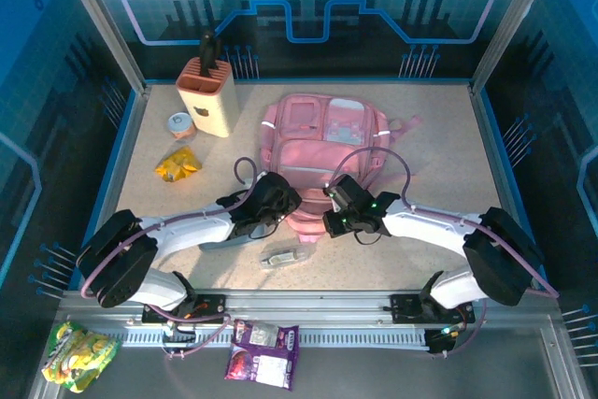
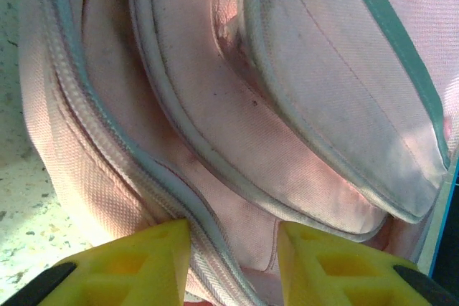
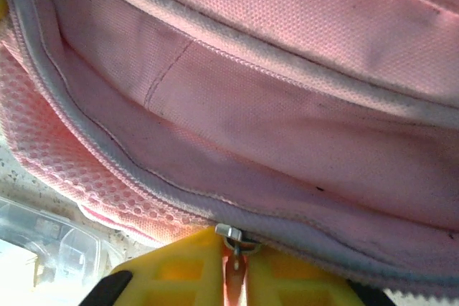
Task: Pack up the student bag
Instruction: Zip the student bag at the center of the table.
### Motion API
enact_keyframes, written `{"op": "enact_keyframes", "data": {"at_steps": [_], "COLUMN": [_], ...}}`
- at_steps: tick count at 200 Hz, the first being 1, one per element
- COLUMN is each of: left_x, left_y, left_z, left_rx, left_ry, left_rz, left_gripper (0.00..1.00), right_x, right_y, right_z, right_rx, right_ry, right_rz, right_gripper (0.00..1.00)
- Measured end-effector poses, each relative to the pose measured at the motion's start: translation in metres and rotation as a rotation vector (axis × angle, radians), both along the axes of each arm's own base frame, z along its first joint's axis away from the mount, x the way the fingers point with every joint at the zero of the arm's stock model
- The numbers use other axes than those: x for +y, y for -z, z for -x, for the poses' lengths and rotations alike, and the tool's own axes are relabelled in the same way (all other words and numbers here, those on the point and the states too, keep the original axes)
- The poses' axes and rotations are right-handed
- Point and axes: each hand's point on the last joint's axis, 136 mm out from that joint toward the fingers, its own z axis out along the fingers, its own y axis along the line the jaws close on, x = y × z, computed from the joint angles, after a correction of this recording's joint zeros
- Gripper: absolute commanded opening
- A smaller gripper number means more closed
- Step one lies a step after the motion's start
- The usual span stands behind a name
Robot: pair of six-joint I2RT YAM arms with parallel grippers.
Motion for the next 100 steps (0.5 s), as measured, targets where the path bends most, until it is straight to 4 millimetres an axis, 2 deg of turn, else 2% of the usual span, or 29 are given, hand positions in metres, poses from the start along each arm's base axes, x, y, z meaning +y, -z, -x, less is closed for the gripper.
{"op": "enact_keyframes", "data": {"at_steps": [22,92,100], "left_x": [-0.001,-0.006,-0.006], "left_y": [0.001,0.009,0.010], "left_z": [0.001,0.005,0.005], "left_rx": [0.002,0.018,0.023], "left_ry": [-0.017,-0.125,-0.140], "left_rz": [0.004,0.062,0.063], "left_gripper": [0.38,0.40,0.43], "right_x": [-0.001,-0.004,-0.004], "right_y": [-0.001,-0.003,-0.003], "right_z": [-0.002,0.000,0.000], "right_rx": [-0.007,-0.004,-0.003], "right_ry": [0.002,0.002,0.002], "right_rz": [0.006,0.016,0.016], "right_gripper": [0.00,0.00,0.00]}}
